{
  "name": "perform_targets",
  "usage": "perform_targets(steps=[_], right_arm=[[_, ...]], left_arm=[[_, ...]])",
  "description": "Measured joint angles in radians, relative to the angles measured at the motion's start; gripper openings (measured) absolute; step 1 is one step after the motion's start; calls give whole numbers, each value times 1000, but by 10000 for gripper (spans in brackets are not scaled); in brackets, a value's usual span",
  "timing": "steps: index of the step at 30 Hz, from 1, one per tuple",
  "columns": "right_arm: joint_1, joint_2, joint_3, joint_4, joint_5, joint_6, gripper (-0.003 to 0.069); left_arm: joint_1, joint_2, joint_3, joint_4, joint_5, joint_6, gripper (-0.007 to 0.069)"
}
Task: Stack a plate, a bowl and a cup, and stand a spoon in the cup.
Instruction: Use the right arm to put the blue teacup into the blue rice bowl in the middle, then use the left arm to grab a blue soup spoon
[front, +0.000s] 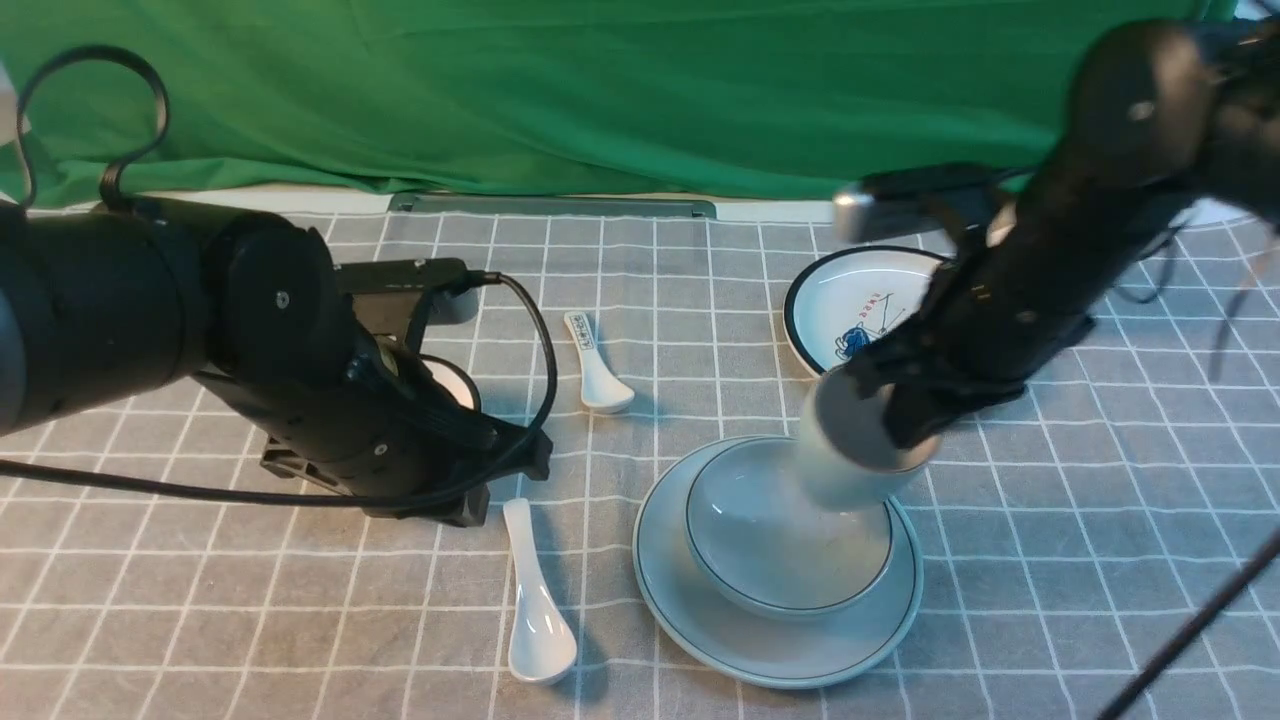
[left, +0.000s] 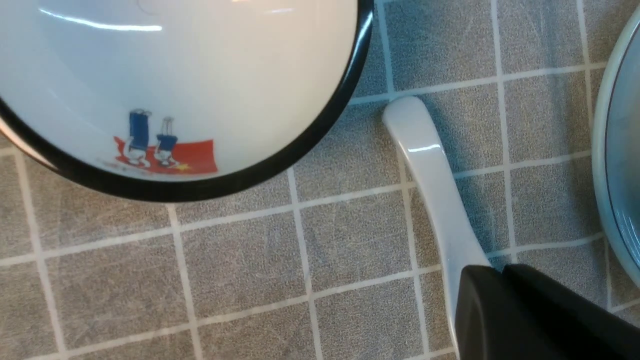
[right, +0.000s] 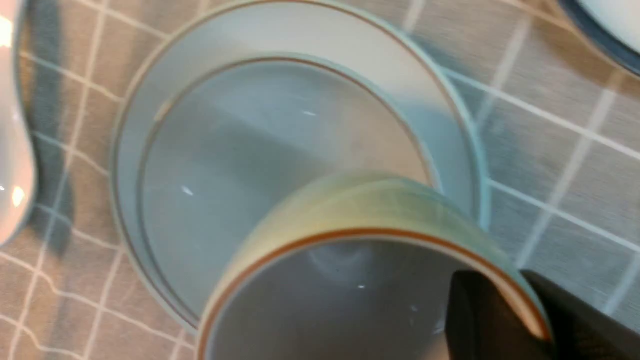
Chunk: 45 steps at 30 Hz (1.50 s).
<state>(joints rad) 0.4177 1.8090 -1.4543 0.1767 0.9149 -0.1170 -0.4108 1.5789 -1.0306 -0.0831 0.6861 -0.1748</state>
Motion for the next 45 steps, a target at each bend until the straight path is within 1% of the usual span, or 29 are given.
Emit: perform_targets(steps=[7,11,13,14,15,17,18,19,20,21,22,24,26,28,31,33,35,36,37,38,39,40,41,43,44,45], right_arm=[[39,95,-25,-2,-14,25,84],[48,118,-26,-2,-16,27,106],[48,122,-26,-3,-16,27,122],[48,123,-26,-2,-16,28,150],[48,123,-26,-2,-16,28,154],[48,123,-27,-1,-16,29,212],[48,123,-27,-1,-15,29,254],[48,123,-27,-1,-14,29,260],[48,123,-30,-1,-5,29,298],[48,123,-43,-1,23,29,345],[48,123,-54,-1,38,29,366],[48,114,-91,-1,86,23,409],[48,95,-121,-1,125,18,430],[48,66,-153,-1,157,1,439],[48,-7,-181,-19,188,-9,440],[48,-79,-186,-63,211,-11,440],[48,-148,-186,-120,212,-8,440],[48,-155,-186,-126,213,-6,440],[48,-218,-186,-185,215,6,440],[48,-225,-186,-197,215,10,440],[48,-282,-186,-238,216,27,440],[48,-289,-186,-243,216,27,440],[48,-346,-186,-282,216,43,440],[48,-413,-187,-310,217,53,440],[48,-442,-187,-324,217,55,440],[48,-463,-187,-333,217,57,440]], left_arm=[[0,0,0,-5,3,0,11],[0,0,0,-11,4,0,11],[0,0,0,-18,6,0,11],[0,0,0,-23,6,-4,13],[0,0,0,-23,6,-4,15],[0,0,0,-24,3,-16,46],[0,0,0,-24,-11,-17,76],[0,0,0,-24,-17,-18,82],[0,0,0,-24,-33,-18,112],[0,2,0,-24,-54,-19,181],[0,5,0,-24,-61,-19,206],[0,26,0,-26,-69,-19,298],[0,59,0,-28,-72,-19,379],[0,93,0,-32,-75,-19,444],[0,139,0,-51,-100,-19,517],[0,168,-1,-70,-114,-19,540],[0,190,-8,-77,-117,-19,537],[0,196,-11,-77,-117,-19,534],[0,222,-28,-80,-118,-19,513],[0,229,-33,-80,-118,-19,506],[0,253,-54,-81,-118,-19,477],[0,260,-57,-81,-118,-19,468],[0,280,-80,-80,-114,-19,421],[-2,297,-102,-79,-111,-19,351],[-5,305,-109,-76,-111,-19,292],[-7,307,-111,-68,-109,-19,258]])
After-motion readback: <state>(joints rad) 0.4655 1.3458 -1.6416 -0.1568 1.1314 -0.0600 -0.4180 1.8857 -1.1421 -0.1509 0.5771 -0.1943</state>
